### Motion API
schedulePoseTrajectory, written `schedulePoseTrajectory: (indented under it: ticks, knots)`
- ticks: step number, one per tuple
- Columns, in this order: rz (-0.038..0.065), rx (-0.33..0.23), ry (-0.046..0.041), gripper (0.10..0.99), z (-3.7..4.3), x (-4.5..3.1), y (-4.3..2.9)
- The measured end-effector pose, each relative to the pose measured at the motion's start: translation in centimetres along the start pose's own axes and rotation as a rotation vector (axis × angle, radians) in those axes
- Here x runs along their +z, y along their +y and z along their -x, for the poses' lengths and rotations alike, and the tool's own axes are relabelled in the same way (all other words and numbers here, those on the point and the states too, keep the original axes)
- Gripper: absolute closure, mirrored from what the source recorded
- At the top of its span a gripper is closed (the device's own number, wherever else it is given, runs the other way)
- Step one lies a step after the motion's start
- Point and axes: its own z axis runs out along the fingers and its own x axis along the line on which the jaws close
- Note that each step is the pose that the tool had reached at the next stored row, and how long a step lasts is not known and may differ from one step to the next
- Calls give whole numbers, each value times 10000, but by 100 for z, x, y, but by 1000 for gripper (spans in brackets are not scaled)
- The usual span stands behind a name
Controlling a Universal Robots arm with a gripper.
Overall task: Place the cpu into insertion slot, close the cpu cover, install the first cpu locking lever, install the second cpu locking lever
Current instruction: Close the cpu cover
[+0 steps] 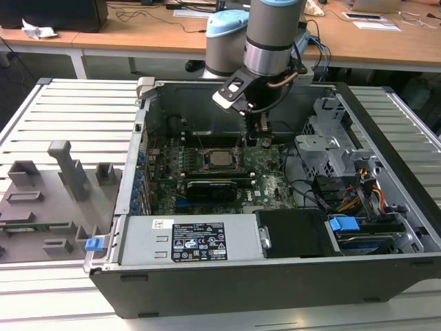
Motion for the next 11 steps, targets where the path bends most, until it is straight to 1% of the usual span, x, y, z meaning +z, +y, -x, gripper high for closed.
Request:
schedulePoseTrajectory:
  ticks: [1,2,3,4,8,11]
  knots:
    - [0,-1,0,980,-2,0,-26]
    - [0,-1,1,980,-5,0,-65]
    - [1,-1,2,980,-10,1,-122]
    - [0,-1,0,980,-13,3,-153]
    - [0,-2,0,980,-18,32,-228]
    - [0,-2,0,980,-29,73,-331]
